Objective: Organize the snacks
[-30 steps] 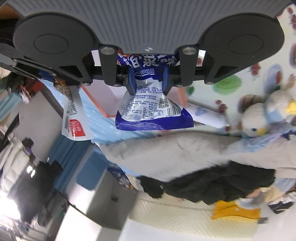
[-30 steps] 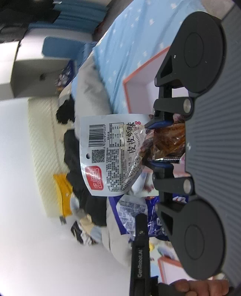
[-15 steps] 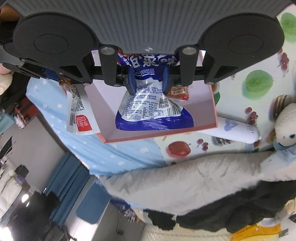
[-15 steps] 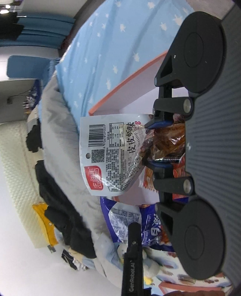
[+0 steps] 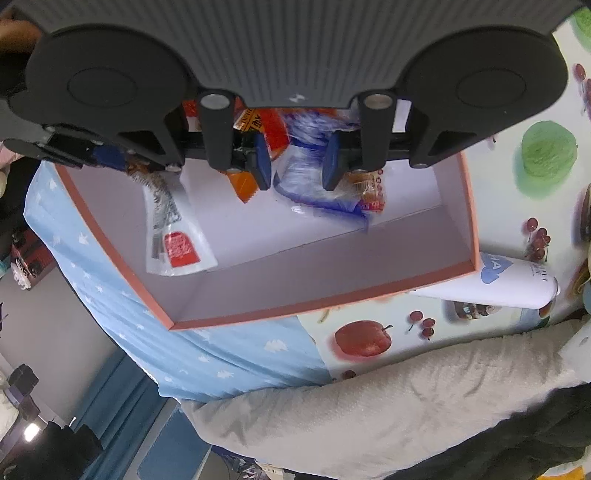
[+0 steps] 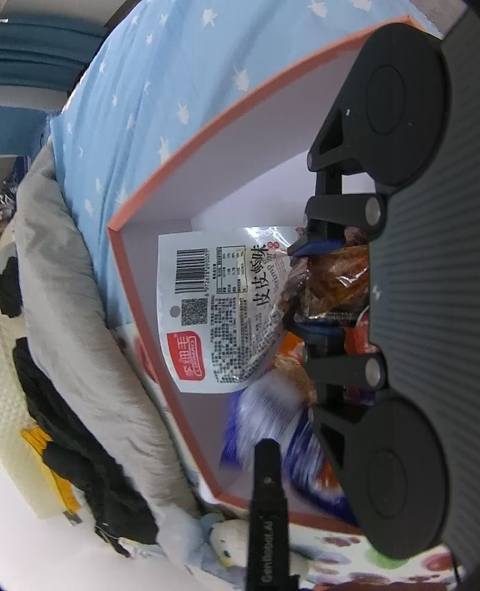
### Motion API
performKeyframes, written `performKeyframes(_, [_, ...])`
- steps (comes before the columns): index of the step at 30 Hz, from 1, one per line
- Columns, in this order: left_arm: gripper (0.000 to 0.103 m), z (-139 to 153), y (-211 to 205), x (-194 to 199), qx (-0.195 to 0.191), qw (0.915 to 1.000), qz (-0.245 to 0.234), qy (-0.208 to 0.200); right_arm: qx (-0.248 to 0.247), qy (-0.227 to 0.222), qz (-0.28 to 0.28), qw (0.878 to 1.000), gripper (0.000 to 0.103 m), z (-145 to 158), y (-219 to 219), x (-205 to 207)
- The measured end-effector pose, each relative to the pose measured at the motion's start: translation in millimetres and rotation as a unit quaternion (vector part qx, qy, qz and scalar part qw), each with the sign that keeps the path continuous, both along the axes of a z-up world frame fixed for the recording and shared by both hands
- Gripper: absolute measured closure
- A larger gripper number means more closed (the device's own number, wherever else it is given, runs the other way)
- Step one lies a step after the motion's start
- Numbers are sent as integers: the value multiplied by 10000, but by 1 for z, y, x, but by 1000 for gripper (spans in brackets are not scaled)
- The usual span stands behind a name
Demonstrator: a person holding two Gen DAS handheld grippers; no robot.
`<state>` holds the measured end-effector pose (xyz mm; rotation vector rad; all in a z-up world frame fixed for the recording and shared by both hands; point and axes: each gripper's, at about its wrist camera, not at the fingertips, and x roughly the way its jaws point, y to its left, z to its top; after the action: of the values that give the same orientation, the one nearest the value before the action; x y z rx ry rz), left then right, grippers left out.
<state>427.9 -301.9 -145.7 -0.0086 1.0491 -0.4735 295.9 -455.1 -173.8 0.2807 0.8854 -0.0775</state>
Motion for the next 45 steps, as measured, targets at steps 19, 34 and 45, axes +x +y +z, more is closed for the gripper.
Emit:
performKeyframes(19, [56, 126, 51, -83, -250, 9937, 167, -1081, -177, -1100, 109, 9937, 44, 106, 31, -52])
performKeyframes(34, [55, 210, 124, -207, -693, 9781, 342, -1935, -430, -2123, 137, 9762, 44, 189, 79, -155])
performKeyframes(45, [34, 201, 167, -276, -660, 9753, 529, -2039, -633, -2145, -3, 9747, 44, 173, 103, -213])
